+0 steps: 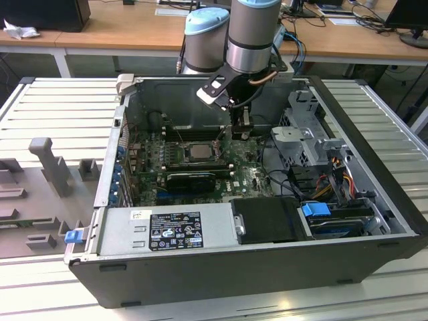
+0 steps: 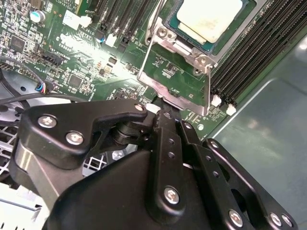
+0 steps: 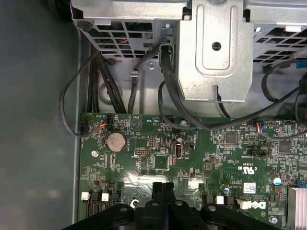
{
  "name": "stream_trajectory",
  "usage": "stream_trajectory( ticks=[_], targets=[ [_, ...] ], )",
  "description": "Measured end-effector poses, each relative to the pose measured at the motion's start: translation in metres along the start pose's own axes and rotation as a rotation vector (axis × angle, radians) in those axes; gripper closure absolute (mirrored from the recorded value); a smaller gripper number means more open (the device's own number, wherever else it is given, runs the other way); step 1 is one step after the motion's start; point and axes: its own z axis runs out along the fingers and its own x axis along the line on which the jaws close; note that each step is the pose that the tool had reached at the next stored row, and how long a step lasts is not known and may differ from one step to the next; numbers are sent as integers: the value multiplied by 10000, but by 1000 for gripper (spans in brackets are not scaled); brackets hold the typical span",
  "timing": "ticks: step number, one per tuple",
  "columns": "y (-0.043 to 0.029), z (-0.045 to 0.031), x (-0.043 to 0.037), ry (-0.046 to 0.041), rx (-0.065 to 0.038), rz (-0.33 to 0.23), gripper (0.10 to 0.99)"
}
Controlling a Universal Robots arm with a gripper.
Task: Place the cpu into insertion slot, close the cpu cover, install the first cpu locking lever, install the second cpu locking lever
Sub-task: 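Close the cpu cover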
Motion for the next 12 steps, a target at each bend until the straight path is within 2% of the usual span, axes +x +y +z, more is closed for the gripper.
stream_trajectory(
  ticks=[12],
  targets=[
    [-35, 1, 1, 0, 0, 3, 980]
  ],
)
